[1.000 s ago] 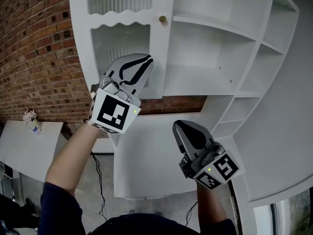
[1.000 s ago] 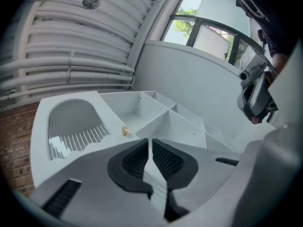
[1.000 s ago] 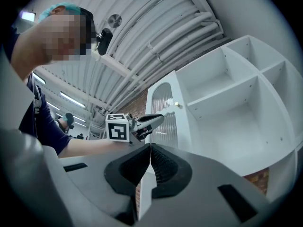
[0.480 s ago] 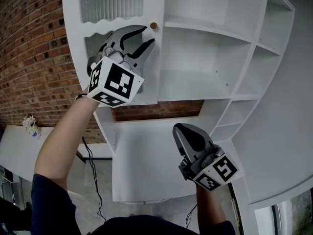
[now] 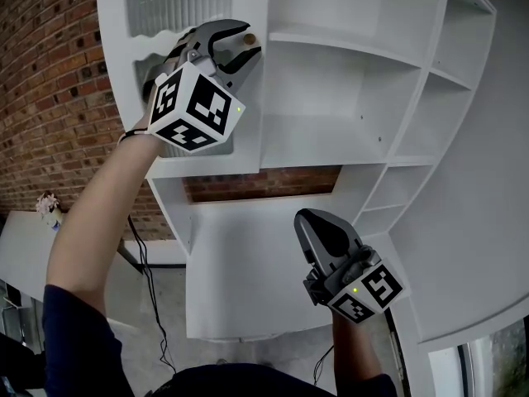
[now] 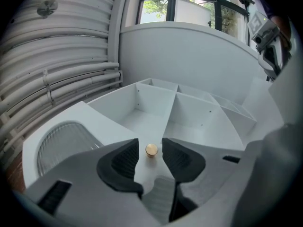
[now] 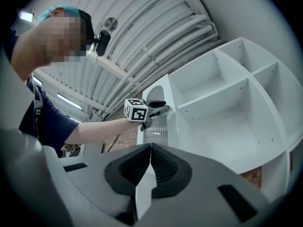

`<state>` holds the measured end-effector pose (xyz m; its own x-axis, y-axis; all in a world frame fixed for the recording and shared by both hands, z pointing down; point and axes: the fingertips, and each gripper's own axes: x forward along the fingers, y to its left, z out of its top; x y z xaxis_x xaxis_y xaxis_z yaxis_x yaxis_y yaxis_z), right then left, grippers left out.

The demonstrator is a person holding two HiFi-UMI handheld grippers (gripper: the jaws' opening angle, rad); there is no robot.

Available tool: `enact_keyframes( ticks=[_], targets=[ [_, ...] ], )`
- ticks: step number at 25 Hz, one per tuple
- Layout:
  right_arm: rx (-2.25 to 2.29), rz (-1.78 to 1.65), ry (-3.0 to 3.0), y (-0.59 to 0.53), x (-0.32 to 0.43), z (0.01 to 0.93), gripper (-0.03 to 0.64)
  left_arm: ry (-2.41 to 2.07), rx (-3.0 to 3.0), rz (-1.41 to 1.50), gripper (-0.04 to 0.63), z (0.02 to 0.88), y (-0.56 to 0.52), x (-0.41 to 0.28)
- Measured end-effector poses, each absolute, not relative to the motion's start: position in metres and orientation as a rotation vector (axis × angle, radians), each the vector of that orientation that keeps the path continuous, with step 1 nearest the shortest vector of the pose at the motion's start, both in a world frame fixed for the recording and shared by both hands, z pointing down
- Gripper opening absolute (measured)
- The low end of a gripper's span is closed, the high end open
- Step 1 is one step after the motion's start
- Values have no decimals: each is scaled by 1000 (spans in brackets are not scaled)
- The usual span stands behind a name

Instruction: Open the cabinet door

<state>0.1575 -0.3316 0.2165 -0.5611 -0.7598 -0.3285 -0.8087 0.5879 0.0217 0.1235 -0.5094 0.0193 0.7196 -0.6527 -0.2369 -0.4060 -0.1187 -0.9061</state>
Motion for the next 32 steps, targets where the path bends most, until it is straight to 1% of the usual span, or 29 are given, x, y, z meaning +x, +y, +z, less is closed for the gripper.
enact_keyframes(
  ticks=[6,14,21,32],
  targets=[
    [-1286,234,2532,-331,164,219,26,866,-1718,-316,152,21,-518,132],
    [-1269,226,2523,-332,170,218,26,916,-1676,-358,83,19,-523,132],
    [-1248,228,2522,-328,168,215,26,924,-1671,-378,77,19,-517,129],
    [-1216,222,2541,-313,153,212,26,898,-1682,-317,75,18,-475,116]
  ],
)
